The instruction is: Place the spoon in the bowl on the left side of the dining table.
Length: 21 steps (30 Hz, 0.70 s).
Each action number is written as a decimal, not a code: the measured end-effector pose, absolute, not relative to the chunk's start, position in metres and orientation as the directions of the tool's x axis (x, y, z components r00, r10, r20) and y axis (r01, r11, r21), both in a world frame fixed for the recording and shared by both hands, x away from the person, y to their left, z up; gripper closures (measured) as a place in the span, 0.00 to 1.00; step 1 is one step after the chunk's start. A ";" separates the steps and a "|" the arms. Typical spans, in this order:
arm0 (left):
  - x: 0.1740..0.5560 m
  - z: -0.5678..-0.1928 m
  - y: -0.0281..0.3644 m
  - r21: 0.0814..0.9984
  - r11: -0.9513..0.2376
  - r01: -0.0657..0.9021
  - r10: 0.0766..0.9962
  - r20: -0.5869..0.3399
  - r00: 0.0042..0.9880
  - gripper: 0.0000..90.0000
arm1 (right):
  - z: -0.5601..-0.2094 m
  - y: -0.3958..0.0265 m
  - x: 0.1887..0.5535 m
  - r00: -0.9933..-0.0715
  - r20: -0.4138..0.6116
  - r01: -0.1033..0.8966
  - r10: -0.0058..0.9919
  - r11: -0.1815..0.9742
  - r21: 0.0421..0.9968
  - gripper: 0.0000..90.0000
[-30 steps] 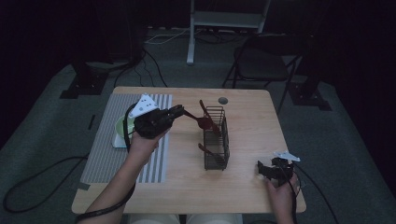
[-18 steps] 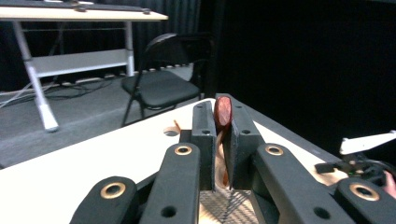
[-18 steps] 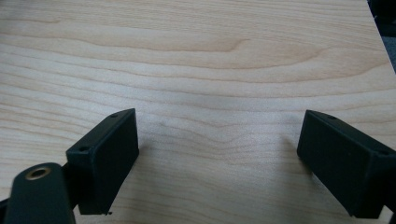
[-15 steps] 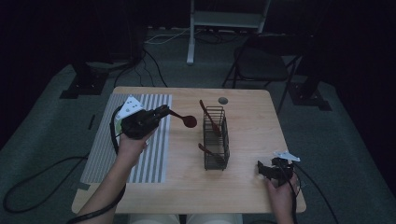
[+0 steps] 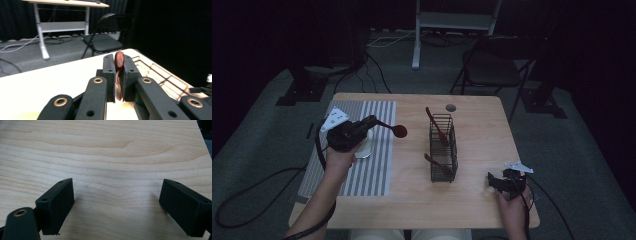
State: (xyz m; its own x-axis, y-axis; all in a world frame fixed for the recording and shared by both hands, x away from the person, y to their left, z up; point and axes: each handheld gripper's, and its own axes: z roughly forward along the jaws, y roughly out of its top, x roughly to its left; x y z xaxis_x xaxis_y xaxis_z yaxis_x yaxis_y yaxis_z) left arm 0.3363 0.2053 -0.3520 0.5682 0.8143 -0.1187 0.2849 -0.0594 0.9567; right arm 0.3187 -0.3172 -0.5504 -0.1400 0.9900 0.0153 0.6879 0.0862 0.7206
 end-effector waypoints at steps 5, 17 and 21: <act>0.338 -0.359 0.215 0.952 -0.051 0.301 0.829 -0.128 0.545 0.93 | -0.550 -0.317 0.319 -0.140 0.015 0.688 0.990 0.087 0.721 0.13; 0.338 -0.373 0.243 0.951 -0.019 0.309 0.876 -0.133 0.464 0.93 | -0.550 -0.317 0.319 -0.140 0.015 0.687 0.990 0.086 0.721 0.13; 0.339 -0.378 0.255 0.950 -0.013 0.312 0.895 -0.128 0.428 0.93 | -0.550 -0.317 0.319 -0.139 0.016 0.688 0.990 0.085 0.721 0.13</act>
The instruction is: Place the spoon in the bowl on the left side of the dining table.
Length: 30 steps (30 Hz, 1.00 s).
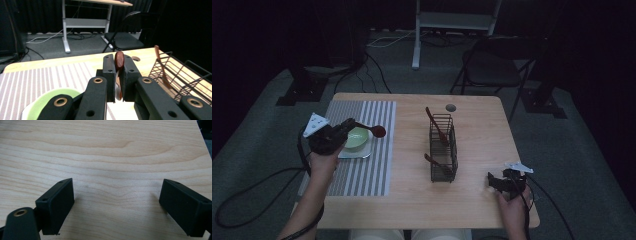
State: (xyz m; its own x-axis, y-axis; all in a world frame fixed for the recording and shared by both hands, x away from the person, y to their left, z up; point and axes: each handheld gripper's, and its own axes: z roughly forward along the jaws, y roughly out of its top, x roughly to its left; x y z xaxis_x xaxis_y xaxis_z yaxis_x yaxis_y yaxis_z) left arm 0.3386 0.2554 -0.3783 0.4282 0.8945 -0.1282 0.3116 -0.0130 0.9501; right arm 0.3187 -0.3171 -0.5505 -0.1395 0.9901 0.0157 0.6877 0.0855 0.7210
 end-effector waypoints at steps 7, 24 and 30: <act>0.338 -0.384 0.271 0.950 0.008 0.312 0.917 -0.131 0.376 0.93 | -0.550 -0.317 0.319 -0.140 0.016 0.688 0.990 0.085 0.721 0.13; 0.332 -0.406 0.301 0.948 0.034 0.318 0.967 -0.111 0.228 0.93 | -0.550 -0.317 0.319 -0.140 0.016 0.688 0.990 0.086 0.721 0.13; 0.330 -0.423 0.309 0.938 0.044 0.344 0.975 -0.115 0.190 0.93 | -0.551 -0.317 0.319 -0.140 0.015 0.688 0.990 0.086 0.721 0.13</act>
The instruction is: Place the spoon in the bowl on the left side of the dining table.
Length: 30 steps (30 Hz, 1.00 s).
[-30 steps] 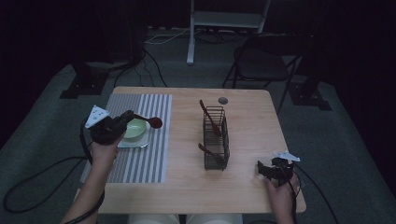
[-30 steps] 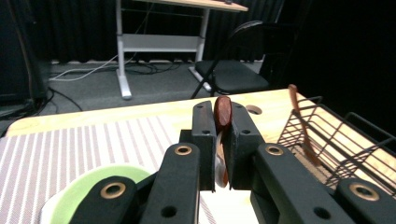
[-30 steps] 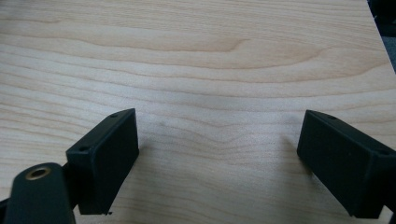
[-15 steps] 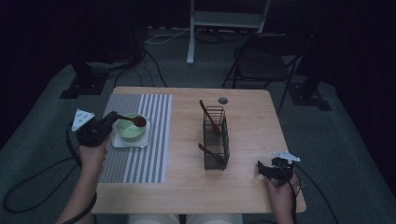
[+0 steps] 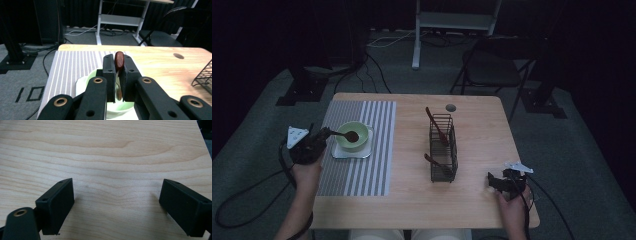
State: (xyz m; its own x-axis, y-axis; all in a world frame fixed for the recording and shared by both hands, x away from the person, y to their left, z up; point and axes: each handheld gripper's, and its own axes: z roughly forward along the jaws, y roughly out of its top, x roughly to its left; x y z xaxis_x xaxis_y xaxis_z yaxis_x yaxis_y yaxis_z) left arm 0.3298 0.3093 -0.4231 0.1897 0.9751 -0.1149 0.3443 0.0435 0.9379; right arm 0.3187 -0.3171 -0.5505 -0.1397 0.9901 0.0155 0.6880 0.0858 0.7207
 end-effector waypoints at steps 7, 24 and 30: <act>0.330 -0.440 0.309 0.927 0.055 0.370 0.977 -0.128 0.173 0.93 | -0.551 -0.317 0.319 -0.140 0.016 0.688 0.990 0.086 0.721 0.13; 0.327 -0.475 0.308 0.897 0.067 0.437 0.980 -0.141 0.140 0.93 | -0.550 -0.317 0.319 -0.140 0.015 0.688 0.990 0.086 0.721 0.13; 0.322 -0.486 0.312 0.890 0.069 0.450 0.978 -0.150 0.147 0.93 | -0.551 -0.317 0.319 -0.140 0.015 0.688 0.990 0.086 0.721 0.13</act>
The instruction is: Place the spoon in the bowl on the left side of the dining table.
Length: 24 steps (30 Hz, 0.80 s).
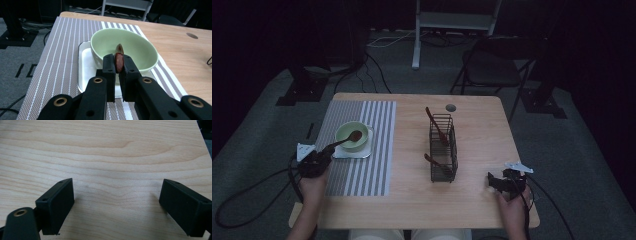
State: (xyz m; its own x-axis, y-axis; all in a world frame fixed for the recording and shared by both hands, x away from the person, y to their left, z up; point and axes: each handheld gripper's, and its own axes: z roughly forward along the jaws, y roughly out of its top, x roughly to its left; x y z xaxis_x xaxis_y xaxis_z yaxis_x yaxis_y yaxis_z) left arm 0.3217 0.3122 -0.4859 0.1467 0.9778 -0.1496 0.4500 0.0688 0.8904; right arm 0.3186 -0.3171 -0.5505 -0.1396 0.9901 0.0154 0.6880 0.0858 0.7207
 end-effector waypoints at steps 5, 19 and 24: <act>0.318 -0.490 0.311 0.890 0.033 0.455 0.984 -0.109 0.142 0.92 | -0.551 -0.317 0.319 -0.139 0.015 0.688 0.990 0.086 0.721 0.13; 0.312 -0.502 0.310 0.881 0.037 0.472 0.986 -0.109 0.125 0.68 | -0.550 -0.317 0.319 -0.139 0.016 0.688 0.990 0.085 0.721 0.13; 0.308 -0.504 0.309 0.869 0.032 0.493 0.990 -0.096 0.105 0.42 | -0.550 -0.317 0.319 -0.138 0.017 0.689 0.990 0.084 0.720 0.13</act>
